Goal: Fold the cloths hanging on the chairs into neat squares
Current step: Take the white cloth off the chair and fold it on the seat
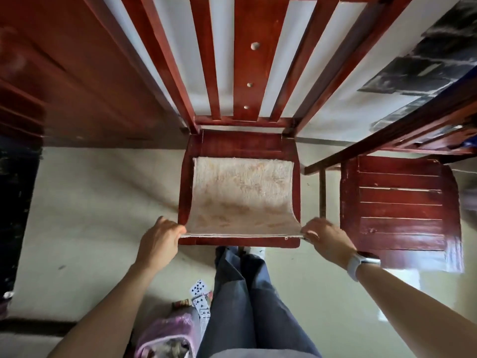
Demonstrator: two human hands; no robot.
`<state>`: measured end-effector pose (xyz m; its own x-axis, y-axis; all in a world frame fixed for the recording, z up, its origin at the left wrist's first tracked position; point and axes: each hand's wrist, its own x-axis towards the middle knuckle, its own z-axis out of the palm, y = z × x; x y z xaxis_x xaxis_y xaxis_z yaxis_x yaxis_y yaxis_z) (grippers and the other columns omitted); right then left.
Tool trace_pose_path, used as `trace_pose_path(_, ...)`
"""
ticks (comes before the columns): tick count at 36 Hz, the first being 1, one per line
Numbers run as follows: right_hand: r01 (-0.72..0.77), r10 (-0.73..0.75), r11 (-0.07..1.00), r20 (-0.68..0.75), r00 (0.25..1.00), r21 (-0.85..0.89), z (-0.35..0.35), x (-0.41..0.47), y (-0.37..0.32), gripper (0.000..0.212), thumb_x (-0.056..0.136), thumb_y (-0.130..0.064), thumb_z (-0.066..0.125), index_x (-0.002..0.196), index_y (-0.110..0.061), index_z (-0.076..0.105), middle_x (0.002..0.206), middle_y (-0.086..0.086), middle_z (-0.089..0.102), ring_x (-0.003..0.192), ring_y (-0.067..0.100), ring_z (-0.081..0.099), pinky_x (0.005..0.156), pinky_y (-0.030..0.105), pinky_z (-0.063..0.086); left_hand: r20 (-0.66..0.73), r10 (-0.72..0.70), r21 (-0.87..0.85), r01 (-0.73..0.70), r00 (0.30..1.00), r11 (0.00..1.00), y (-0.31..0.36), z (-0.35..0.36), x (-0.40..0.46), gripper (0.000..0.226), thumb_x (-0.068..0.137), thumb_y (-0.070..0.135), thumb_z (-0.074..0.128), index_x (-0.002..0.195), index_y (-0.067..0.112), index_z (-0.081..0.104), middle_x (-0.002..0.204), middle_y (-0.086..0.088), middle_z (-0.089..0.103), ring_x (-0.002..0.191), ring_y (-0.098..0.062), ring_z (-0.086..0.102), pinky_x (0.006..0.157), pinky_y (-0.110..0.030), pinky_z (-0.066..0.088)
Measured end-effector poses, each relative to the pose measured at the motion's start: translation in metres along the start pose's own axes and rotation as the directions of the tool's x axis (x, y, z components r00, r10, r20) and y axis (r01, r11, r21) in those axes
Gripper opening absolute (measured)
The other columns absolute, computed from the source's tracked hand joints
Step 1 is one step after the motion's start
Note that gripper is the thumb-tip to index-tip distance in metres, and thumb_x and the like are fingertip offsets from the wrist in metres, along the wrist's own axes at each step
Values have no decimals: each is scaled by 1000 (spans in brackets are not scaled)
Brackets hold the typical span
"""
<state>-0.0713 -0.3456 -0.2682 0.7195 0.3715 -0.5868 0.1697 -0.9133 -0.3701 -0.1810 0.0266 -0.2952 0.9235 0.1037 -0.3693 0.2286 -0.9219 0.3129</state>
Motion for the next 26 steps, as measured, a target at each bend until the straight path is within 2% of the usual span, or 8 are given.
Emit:
trace_pose_path(3, -92, 93, 996, 134, 987, -9, 24, 1, 2, 20, 91, -16, 50, 100, -21, 68, 117, 0, 60, 109, 20, 54, 90, 29, 41, 198, -115, 10, 116, 973, 993, -4, 24, -3, 18, 85, 13, 54, 86, 25, 67, 91, 1, 58, 93, -20, 56, 64, -31, 45)
trace_pose_path(6, -182, 173, 983, 180, 968, 35, 37, 5, 4, 18, 91, -19, 52, 99, -21, 68, 118, 0, 62, 110, 22, 56, 86, 27, 39, 259, -143, -27, 155, 955, 988, -10, 36, 2, 20, 86, 13, 52, 88, 26, 68, 95, 0, 61, 92, -21, 56, 68, -34, 47)
trace_pose_path(11, -297, 271, 914, 129, 954, 275, 44, 27, 13, 15, 90, -20, 54, 99, -17, 65, 104, 6, 69, 99, 27, 63, 86, 33, 48, 199, -230, -225, 273, 953, 935, -11, 34, 29, 23, 82, 3, 52, 88, 15, 70, 93, -4, 70, 89, -25, 61, 72, -30, 45)
trace_pose_path(14, -353, 343, 830, 105, 933, 431, 40, 45, 13, 7, 86, -17, 57, 81, -21, 61, 85, 3, 66, 85, 29, 63, 80, 45, 53, 148, -278, -337, 312, 949, 888, -3, 25, 49, 21, 84, 4, 51, 93, 10, 69, 98, -2, 69, 93, -21, 59, 75, -25, 39)
trace_pose_path(16, -369, 399, 746, 73, 914, 554, 36, 57, 12, 12, 82, -19, 59, 73, -27, 59, 77, -2, 61, 80, 29, 61, 76, 48, 54, 125, -311, -403, 335, 942, 852, 2, 20, 62, 23, 86, 5, 50, 97, 10, 68, 101, -2, 67, 94, -18, 58, 79, -24, 40)
trace_pose_path(20, -286, 428, 756, -115, 896, 589, 29, 84, 8, 16, 89, -8, 50, 98, -5, 62, 80, 1, 57, 75, 19, 52, 62, 26, 40, 67, -335, -507, 321, 940, 800, 6, 20, 91, 22, 88, 5, 49, 100, 8, 68, 102, -4, 67, 91, -13, 57, 82, -22, 42)
trace_pose_path(23, -242, 454, 742, -201, 868, 625, 28, 106, 8, 20, 91, -6, 45, 103, -2, 59, 88, 6, 56, 76, 18, 50, 56, 19, 37, 11, -344, -548, 294, 939, 784, 8, 24, 115, 22, 87, 5, 49, 99, 7, 68, 101, -7, 67, 92, -17, 58, 80, -24, 44)
trace_pose_path(26, -228, 470, 737, -240, 849, 637, 28, 129, 11, 20, 91, -7, 44, 104, -1, 58, 85, 7, 55, 67, 16, 49, 54, 20, 38, -43, -355, -571, 269, 934, 775, 6, 31, 137, 23, 87, 5, 48, 99, 6, 68, 102, -9, 67, 92, -19, 59, 81, -28, 47)
